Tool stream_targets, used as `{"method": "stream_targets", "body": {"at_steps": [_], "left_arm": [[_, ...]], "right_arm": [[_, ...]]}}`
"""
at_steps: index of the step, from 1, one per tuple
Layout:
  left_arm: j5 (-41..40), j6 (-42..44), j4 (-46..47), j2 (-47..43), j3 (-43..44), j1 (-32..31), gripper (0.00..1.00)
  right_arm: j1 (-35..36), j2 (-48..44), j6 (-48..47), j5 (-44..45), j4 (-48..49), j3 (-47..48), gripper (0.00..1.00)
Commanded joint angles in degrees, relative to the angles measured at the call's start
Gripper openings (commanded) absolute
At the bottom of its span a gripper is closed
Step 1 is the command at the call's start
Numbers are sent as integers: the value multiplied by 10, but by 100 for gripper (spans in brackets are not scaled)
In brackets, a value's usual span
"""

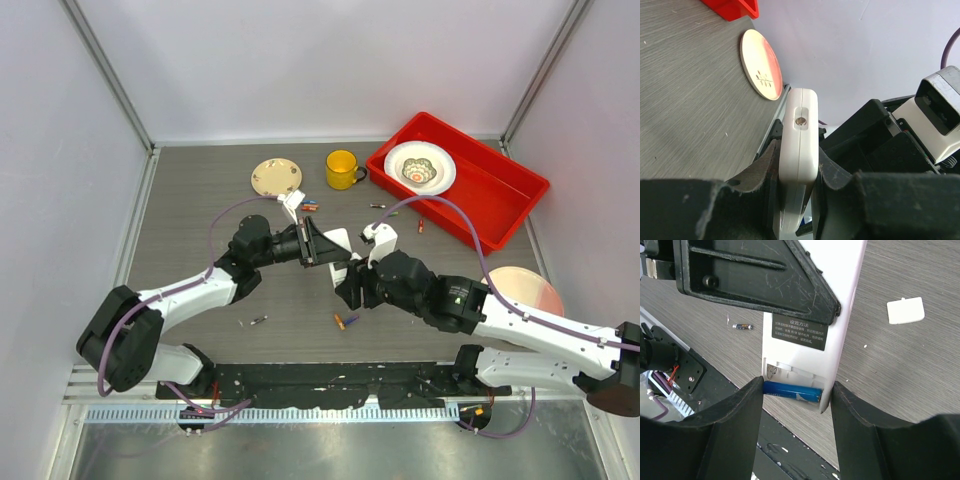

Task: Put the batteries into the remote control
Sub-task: Load the battery into the remote control.

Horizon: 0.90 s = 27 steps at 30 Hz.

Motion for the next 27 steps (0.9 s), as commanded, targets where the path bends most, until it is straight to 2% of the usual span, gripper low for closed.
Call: {"method": "stream_targets", "body": {"at_steps": [1,9,21,27], "left_arm": [[20,-47,31,-6,28,-7,0],[13,-32,9,-6,34,-7,0],[9,-25,1,4,36,-7,0],[8,-27,4,8,38,-7,0]], "right_arm": [[-7,8,-30,20,-57,-15,27],[-7,5,-30,9,-56,-8,49],[-8,-4,-33,-28,-44,0,64],[-8,-5,-33,-38,-42,0,67]]}}
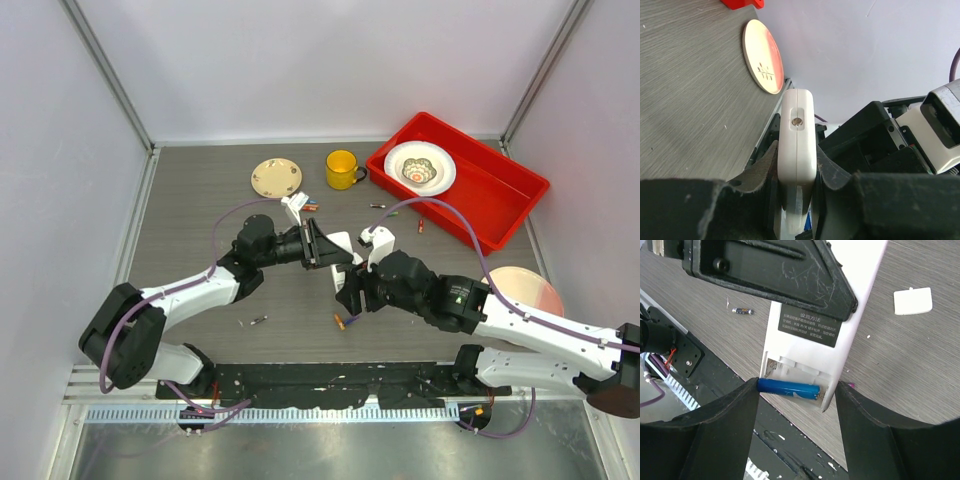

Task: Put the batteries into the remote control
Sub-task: Load the battery into the remote control.

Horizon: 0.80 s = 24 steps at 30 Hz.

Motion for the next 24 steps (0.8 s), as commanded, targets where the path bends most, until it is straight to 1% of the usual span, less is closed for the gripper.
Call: {"method": "stream_targets", "body": {"at_steps": [1,7,10,15,17,24], "left_arm": [[8,-17,27,-4,32,-2,0],[7,-16,28,-4,29,-2,0],[9,-16,30,0,27,-2,0],[10,-16,34,3,26,-2,0],[10,-16,35,4,26,-1,0],[11,-16,37,7,25,-2,0]], "right_arm": [[-2,-1,-19,-1,-23,0,67],[-2,-3,-16,-1,-20,2,68],[-2,-6,-14,-6,-13,5,71],[-4,-11,-12,-20,-2,9,83],[-3,-12,-11,-23,1,12,86],[-3,-14,-15,-46,9,15,87]]}}
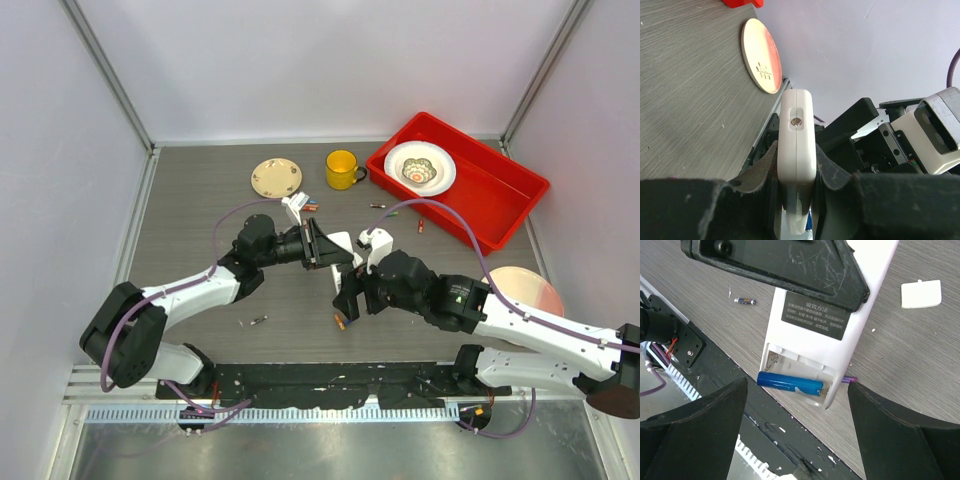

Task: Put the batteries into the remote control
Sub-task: Load the battery into the remote control.

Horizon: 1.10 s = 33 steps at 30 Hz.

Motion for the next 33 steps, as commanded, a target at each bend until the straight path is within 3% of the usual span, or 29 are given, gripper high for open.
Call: {"method": "stream_targets", "body": {"at_steps": [1,17,33], "left_arm": [[10,-4,35,3,23,-1,0],[10,-7,49,12,21,-1,0],[0,-32,103,14,3,-1,0]], "right_arm": [[-2,-15,-10,-22,23,16,87],[-3,-20,1,-31,48,30,88],[-33,-82,80,-30,123,-35,88]]}}
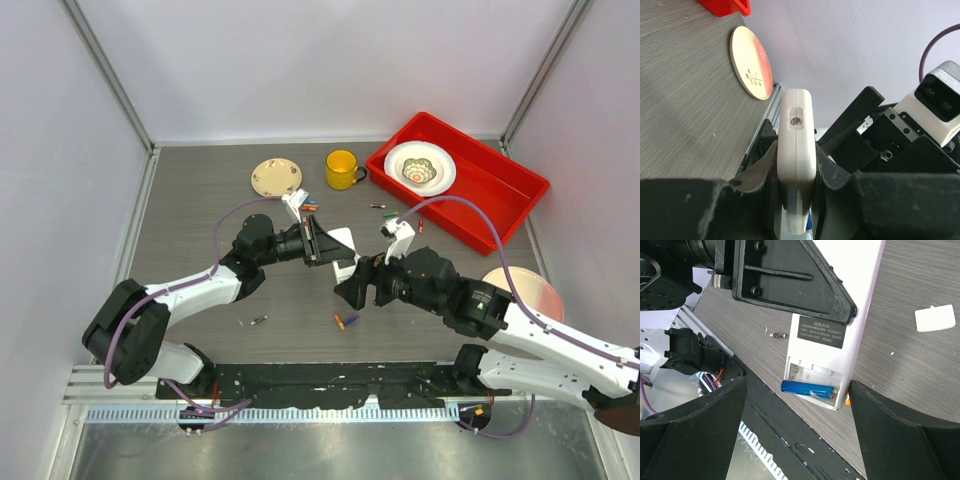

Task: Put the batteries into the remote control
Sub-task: Load the battery into the remote control.

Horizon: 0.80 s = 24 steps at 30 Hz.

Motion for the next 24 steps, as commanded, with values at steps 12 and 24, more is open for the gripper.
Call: {"method": "stream_targets", "body": {"at_steps": [12,24], "left_arm": [[-37,-32,120,-9,-31,-1,0],[-120,-33,154,-33,-77,-1,0]], "right_arm": [[-21,-66,133,26,145,-100,87],[-29,-83,196,71,194,-141,79]]}}
